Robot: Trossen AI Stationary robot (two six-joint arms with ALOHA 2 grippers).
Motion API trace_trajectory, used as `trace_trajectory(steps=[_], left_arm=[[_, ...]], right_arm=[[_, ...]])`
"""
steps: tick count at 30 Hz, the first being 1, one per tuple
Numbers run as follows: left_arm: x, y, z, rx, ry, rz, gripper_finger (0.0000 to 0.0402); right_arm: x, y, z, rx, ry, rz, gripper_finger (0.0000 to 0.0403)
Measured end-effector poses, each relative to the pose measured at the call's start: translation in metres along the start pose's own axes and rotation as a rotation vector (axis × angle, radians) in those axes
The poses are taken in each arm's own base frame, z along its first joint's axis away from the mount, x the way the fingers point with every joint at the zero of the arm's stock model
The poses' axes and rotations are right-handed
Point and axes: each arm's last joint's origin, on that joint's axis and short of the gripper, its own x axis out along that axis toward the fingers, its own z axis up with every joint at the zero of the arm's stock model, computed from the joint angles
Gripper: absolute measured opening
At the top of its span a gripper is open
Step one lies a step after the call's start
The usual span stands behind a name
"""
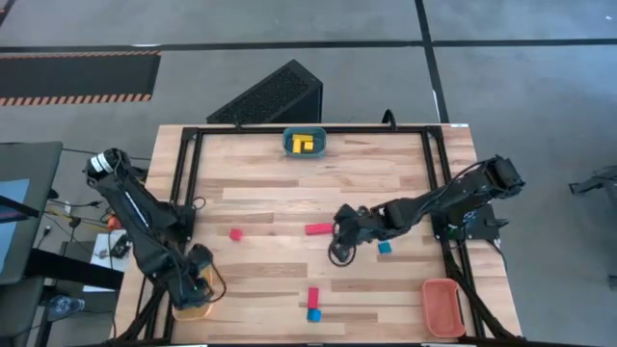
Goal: Sort & place blocks by color
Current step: Put the right blue block into the yellow bin
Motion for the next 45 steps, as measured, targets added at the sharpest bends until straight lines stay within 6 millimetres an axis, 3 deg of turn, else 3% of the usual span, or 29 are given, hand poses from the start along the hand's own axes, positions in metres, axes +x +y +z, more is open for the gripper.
trace_trajectory(steps=[6,11,18,24,30,40,45], left_arm=[[-0.024,0.006,0.027,0.026,-0.387,-0.134,0.019],[-0.034,0.008,0.045,0.113,-0.581,-0.136,0.019],[-0.035,0.002,0.066,0.245,-0.603,-0.112,0.019],[-0.037,0.0,0.074,0.257,-0.644,-0.112,0.019],[-0.038,0.002,0.083,0.208,-0.693,-0.084,0.019],[-0.039,0.004,0.09,0.166,-0.717,-0.07,0.019],[-0.038,0.004,0.09,0.173,-0.719,-0.067,0.019]], right_arm=[[-0.017,-0.019,-0.041,-0.024,0.297,-0.269,0.0073],[-0.016,-0.024,-0.064,-0.34,0.375,-0.391,0.0108],[-0.011,-0.027,-0.088,-0.629,0.469,-0.309,0.0202],[-0.013,-0.033,-0.09,-0.798,0.491,-0.361,0.0259],[0.004,-0.044,-0.097,-0.95,0.519,-0.231,0.0262],[0.018,-0.065,-0.088,-0.829,0.559,-0.179,0.0256],[0.021,-0.066,-0.085,-0.726,0.536,-0.169,0.0209]])
